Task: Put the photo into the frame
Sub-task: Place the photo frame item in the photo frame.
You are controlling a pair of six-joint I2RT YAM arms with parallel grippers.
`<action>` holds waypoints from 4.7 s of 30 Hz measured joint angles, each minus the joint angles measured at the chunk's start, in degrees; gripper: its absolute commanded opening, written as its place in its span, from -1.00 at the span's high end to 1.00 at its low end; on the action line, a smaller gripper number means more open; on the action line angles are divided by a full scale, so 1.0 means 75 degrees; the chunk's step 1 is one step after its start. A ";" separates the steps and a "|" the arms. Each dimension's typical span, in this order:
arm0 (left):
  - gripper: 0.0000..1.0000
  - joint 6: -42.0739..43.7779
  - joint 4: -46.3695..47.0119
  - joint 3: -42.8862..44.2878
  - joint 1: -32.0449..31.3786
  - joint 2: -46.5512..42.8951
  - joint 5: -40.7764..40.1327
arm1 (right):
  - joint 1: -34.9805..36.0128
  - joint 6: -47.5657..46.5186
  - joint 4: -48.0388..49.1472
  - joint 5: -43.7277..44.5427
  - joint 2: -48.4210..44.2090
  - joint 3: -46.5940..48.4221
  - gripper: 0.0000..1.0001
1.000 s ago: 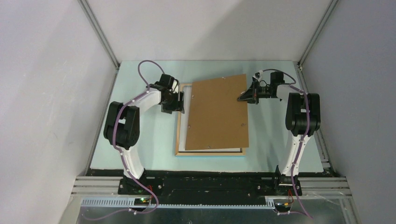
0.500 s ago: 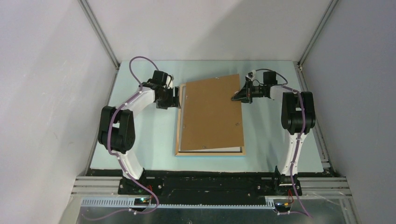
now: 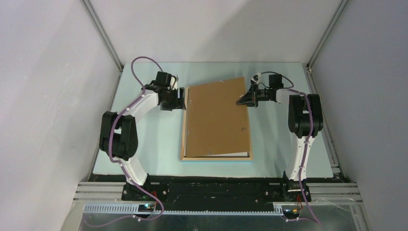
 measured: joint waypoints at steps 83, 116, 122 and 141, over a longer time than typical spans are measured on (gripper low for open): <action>-0.52 0.0000 0.0082 -0.0122 0.0047 -0.0029 0.0023 | -0.0067 0.1061 0.1160 0.0079 -0.0143 0.0388 1.00; -0.51 0.0000 0.0166 -0.0239 0.0064 -0.0111 0.0023 | -0.0122 -0.0871 -0.0944 0.0198 0.0006 0.0437 1.00; -0.52 0.0000 0.0166 -0.0239 0.0064 -0.0114 0.0023 | -0.0248 -0.1547 -0.1778 0.0274 0.0006 0.0664 1.00; -0.52 0.0000 0.0169 -0.0239 0.0067 -0.0117 0.0023 | -0.0210 -0.0542 -0.0723 0.0128 0.0006 0.0361 1.00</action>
